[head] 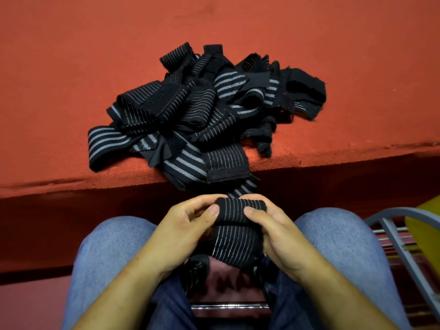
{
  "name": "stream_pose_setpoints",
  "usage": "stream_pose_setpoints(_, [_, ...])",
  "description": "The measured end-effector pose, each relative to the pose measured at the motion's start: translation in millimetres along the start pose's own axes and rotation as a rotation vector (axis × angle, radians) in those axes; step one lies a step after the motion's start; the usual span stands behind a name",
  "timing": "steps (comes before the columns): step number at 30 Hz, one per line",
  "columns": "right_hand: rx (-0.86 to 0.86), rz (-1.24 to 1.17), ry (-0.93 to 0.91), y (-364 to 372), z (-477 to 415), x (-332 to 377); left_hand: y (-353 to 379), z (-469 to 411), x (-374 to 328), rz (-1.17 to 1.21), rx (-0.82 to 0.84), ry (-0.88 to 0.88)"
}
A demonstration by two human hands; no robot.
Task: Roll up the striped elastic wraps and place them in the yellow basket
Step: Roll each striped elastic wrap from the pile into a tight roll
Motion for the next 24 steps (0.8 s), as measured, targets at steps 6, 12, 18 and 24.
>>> stream_pose_setpoints(6, [-0.017, 0.130, -0.039, 1.5, 1.1, 4.0, 1.1, 1.7, -2.5, -0.013, 0.007, 0.017])
stream_pose_setpoints(12, [-0.048, 0.229, -0.136, 0.8, 4.3, 14.8, 6.3, 1.6, 6.4, -0.009, 0.061, -0.074])
stream_pose_setpoints(18, [-0.036, 0.236, -0.133, 1.1, 3.7, 13.8, 4.2, -1.1, 7.3, -0.040, 0.066, -0.035])
stream_pose_setpoints(24, [-0.027, 0.190, -0.073, 2.1, 2.3, 8.2, 1.8, 0.2, 5.6, -0.043, 0.046, -0.011])
Point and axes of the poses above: each hand's wrist, its own z-axis away from the middle knuckle, its own y-axis out of the palm, x = y × z, the point moved 7 cm from there along -z, towards the middle knuckle, and after that the axes turned 1 degree about z, right-handed, at the moved point
